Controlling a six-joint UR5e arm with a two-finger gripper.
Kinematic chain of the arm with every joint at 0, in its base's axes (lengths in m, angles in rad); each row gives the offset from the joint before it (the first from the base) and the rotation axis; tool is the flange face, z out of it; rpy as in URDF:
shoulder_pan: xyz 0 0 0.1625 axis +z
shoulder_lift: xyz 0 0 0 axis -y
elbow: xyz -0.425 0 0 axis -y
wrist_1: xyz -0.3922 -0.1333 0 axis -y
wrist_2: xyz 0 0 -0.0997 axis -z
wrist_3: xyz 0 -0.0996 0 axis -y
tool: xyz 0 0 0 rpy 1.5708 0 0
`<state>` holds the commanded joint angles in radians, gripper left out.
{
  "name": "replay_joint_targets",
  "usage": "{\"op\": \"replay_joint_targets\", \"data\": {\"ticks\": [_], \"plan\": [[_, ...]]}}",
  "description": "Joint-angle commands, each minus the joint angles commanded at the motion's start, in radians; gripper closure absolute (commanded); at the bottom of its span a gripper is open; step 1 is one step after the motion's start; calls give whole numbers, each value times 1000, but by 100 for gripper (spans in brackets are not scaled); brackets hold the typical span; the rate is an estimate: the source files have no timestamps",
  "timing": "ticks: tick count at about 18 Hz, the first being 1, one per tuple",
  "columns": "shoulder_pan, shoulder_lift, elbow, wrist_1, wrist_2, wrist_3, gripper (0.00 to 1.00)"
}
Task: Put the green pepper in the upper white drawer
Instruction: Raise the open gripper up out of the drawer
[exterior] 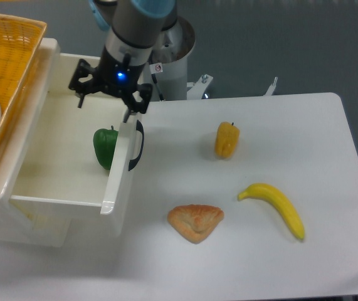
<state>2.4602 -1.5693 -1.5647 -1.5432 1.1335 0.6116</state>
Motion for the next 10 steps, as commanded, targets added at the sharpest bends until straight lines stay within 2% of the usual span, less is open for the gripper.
{"op": "replay_joint_targets", "data": {"ticks": [4,10], "plan": [[81,-9,-3,-2,40,109,0],[157,-11,-14,-5,117,209,0]]}}
